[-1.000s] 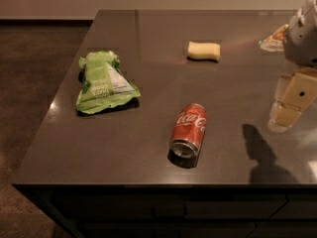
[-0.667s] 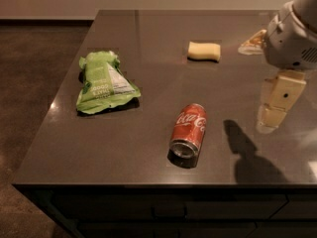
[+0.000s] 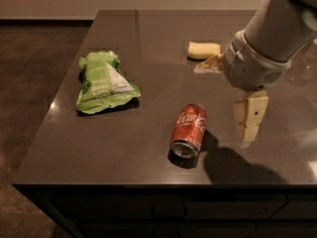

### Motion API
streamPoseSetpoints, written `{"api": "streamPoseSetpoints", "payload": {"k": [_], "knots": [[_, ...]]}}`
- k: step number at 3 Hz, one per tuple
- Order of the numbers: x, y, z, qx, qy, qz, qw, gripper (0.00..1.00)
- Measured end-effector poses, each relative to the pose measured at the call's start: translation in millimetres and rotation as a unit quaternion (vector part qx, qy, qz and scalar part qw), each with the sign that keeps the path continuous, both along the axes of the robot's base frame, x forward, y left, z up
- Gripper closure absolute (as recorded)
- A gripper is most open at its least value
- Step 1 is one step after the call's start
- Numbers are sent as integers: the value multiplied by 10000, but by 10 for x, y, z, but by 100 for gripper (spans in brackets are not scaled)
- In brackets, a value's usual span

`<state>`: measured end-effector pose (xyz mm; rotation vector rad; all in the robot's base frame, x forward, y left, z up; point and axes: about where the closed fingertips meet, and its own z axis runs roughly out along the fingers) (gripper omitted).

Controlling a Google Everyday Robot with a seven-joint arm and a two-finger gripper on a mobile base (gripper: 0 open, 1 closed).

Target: Place coke can upright

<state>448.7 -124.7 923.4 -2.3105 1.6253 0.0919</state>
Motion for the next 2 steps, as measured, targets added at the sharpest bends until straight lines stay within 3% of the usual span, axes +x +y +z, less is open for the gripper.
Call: {"api": "streamPoseSetpoints", "payload": {"k": [1,2], "knots": [[-16,202,-207,-221,-20,748,9970,0],[-17,316,-403,-506,80,1402,9888,0]]}}
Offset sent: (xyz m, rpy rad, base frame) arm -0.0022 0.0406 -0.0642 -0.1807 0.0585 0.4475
